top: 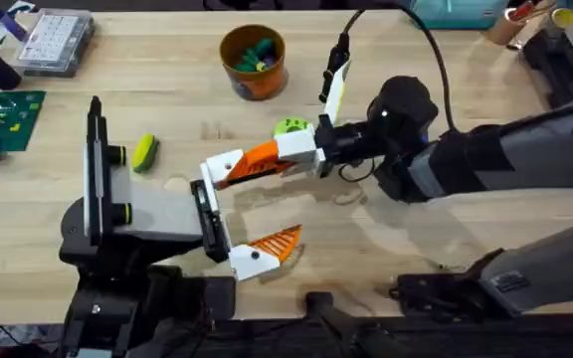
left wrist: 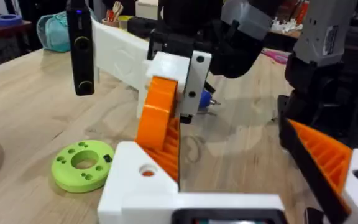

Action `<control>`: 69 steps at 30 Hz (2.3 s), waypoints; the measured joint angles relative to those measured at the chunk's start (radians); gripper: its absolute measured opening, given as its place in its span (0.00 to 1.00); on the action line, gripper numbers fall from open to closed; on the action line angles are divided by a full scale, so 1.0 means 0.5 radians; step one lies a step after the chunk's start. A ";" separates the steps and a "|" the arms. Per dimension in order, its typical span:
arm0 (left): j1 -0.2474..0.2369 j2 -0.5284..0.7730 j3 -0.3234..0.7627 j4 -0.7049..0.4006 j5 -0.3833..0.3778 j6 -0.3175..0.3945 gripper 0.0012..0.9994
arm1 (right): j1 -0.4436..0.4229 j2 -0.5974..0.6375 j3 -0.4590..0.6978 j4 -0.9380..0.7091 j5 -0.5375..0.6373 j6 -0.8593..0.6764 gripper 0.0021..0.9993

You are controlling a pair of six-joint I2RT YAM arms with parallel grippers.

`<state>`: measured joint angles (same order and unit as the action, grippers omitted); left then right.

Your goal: Pick up the gripper from the table and insert it into the empty holder that is missing its gripper. Then pick up a screw, insert it into the mounting hole, and use the screwdriver to tighten it. Finally, clean up the table by picking up the vegetable and placing it into the bucket.

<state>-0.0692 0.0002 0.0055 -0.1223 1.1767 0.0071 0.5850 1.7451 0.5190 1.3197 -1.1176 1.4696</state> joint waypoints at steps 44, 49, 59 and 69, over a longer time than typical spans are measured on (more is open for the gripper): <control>-0.007 0.000 0.000 -0.003 0.026 0.009 0.99 | 0.022 0.021 0.001 -0.024 0.019 0.003 0.71; -0.012 0.000 0.000 -0.004 0.033 0.009 0.99 | 0.033 0.028 0.001 -0.025 0.026 0.000 0.99; -0.012 0.000 0.000 -0.004 0.034 0.009 0.99 | 0.034 0.028 0.001 -0.025 0.029 0.000 0.99; -0.012 0.000 0.000 -0.004 0.034 0.009 0.99 | -0.084 -0.011 0.000 -0.038 0.028 0.000 0.99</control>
<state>-0.0753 0.0002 0.0055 -0.1242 1.1934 0.0116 0.5432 1.7393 0.5191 1.3007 -1.1038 1.4696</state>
